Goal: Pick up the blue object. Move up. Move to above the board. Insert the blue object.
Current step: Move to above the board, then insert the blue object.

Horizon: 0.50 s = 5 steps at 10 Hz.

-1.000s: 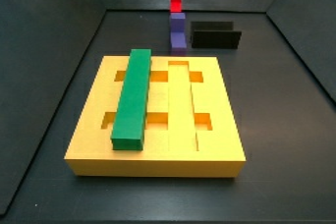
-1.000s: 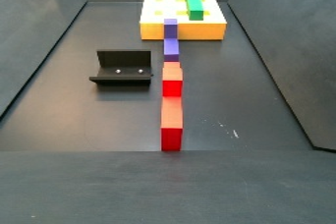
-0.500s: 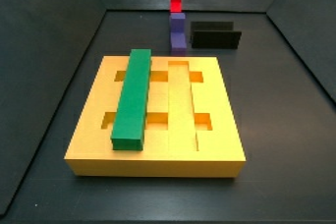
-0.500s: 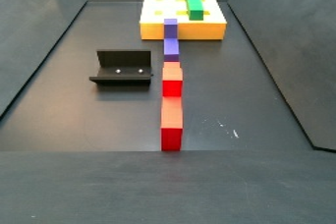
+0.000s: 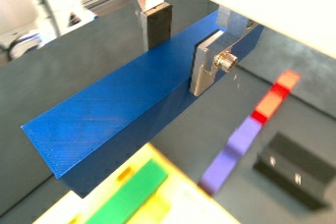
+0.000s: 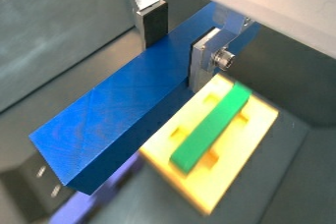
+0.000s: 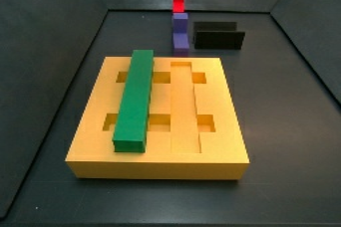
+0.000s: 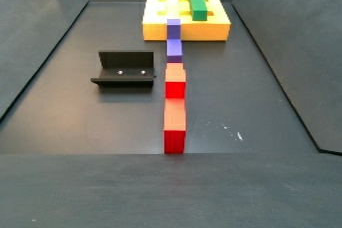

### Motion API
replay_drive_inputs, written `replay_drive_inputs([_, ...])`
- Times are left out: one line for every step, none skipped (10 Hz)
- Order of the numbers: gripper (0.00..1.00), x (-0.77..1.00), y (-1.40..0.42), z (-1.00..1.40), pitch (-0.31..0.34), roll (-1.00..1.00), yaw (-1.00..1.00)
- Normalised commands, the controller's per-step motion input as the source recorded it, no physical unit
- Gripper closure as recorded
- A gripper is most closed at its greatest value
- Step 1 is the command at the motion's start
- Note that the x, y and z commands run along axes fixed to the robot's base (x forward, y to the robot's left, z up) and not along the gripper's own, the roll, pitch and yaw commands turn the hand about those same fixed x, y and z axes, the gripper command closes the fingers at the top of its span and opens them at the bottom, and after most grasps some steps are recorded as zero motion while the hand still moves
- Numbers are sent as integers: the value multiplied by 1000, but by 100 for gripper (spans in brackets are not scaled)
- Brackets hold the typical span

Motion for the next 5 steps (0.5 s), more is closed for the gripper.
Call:
replay_drive_inputs([100,387,-920,151,150,23,11])
replay_drive_inputs([100,274,-563,99,144,29,11])
replay_drive_inputs([100,153,-283,64,102,33,7])
replay_drive_inputs([100,110,-217,49,81,38,7])
replay_drive_inputs([100,74,-54,-89,-10,0,0])
